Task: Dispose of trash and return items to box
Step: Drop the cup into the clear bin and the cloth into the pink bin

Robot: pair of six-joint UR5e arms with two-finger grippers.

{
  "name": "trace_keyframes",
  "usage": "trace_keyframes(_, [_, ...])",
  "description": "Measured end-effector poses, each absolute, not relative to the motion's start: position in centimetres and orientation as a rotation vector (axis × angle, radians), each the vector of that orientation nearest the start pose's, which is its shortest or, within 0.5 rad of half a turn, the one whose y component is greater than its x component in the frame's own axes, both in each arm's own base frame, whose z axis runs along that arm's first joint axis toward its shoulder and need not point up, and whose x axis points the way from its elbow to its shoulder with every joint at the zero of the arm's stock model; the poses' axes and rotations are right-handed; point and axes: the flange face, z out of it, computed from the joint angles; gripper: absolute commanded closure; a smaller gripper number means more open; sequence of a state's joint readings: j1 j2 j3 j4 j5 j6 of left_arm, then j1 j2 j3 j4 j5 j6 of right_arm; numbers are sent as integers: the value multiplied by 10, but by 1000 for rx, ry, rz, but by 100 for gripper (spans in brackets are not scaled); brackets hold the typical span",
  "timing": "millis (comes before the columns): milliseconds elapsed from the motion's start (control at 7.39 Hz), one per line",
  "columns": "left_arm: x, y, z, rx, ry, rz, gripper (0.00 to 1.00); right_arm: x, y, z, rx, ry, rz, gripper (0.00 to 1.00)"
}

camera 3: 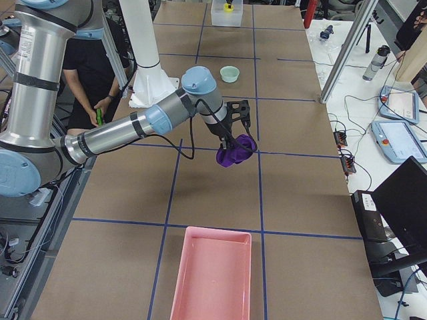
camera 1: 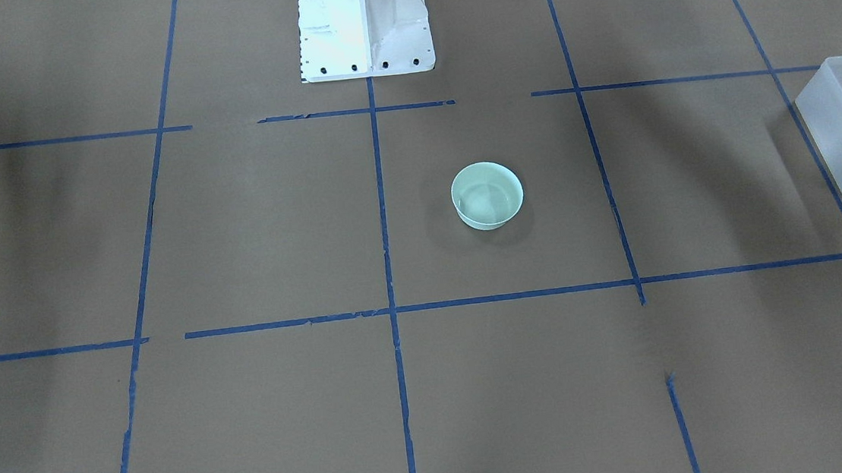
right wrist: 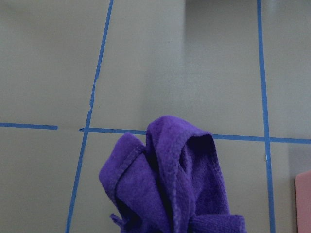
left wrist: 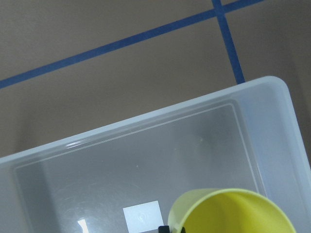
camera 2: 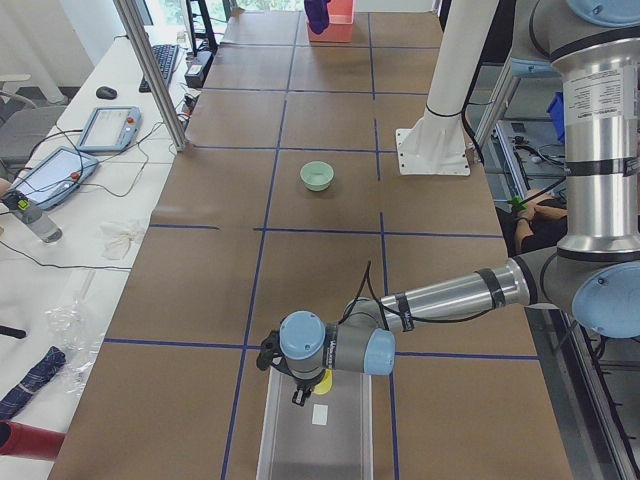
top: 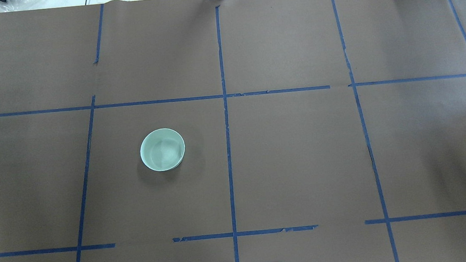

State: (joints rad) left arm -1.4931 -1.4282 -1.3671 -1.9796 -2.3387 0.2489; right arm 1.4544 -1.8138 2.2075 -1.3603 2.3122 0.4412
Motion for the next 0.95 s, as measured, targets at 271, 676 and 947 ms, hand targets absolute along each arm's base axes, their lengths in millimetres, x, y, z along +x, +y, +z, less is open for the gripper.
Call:
trace_keyframes(271, [-26,-416,782,118,784,324,0,42,-386,436,392,-804,38,100])
trace_keyframes(676, [-24,-428,755,172,775,338,0,72,-384,448,431,-717,-30,100])
trace_keyframes(947, [-47,-442,705,277,679,328,0,89,-384,465,451,-632,-85,100])
